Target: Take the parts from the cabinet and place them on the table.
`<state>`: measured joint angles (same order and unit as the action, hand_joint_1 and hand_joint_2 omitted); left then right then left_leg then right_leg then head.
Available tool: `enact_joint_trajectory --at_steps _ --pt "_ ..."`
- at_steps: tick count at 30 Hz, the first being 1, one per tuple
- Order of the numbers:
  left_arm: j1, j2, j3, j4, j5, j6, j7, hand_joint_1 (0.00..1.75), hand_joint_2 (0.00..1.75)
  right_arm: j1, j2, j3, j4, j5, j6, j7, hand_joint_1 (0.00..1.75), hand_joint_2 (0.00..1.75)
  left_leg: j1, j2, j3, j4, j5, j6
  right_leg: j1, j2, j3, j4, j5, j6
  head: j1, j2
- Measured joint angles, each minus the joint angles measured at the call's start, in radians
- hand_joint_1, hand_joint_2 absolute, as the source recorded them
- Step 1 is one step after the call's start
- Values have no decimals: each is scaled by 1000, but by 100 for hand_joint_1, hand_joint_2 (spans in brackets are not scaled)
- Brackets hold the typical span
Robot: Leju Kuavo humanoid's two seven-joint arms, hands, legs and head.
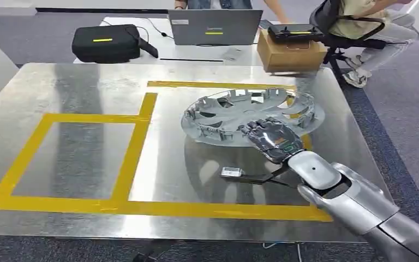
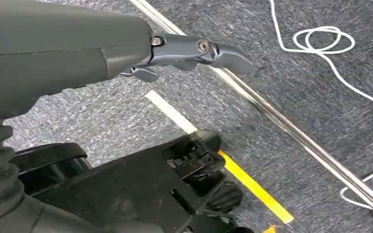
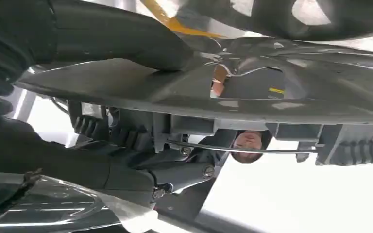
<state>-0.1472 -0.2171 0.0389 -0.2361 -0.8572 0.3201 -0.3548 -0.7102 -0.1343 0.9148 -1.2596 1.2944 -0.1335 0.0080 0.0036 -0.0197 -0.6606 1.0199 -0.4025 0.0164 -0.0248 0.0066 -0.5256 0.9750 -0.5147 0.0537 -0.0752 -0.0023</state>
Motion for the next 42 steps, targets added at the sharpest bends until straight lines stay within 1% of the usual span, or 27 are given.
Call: enact_joint_trajectory --at_steps 10,20,26,29,32,42 --pt "1 0 0 0 0 0 0 0 175 0 0 0 0 10 0 1 175 175 0 0 0 0 0 0 0 0 -1 3 -2 -3 0 0" --pt "1 0 0 0 -2 -2 1 0 175 1 32 3 0 10 -1 -2 175 175 0 0 0 0 0 0 0 0 -1 4 -2 -3 0 0" --pt "1 0 0 0 -5 5 1 0 175 2 39 7 -1 10 -1 -2 175 175 0 0 0 0 0 0 0 0 -1 4 -2 -3 0 0" --pt "2 1 0 0 -11 11 -29 0 175 3 38 7 -1 10 -2 -2 175 175 0 0 0 0 0 0 0 0 -2 4 -2 -3 0 0" --pt "2 1 0 0 -11 10 -46 0 175 7 38 7 -1 7 -6 -3 175 175 0 0 0 0 0 0 0 0 -1 4 -2 -3 0 0" --pt "2 3 0 0 -11 4 -53 0 175 14 38 7 -1 7 -16 -5 175 175 0 0 0 0 0 0 0 0 -2 4 -2 -3 0 0"
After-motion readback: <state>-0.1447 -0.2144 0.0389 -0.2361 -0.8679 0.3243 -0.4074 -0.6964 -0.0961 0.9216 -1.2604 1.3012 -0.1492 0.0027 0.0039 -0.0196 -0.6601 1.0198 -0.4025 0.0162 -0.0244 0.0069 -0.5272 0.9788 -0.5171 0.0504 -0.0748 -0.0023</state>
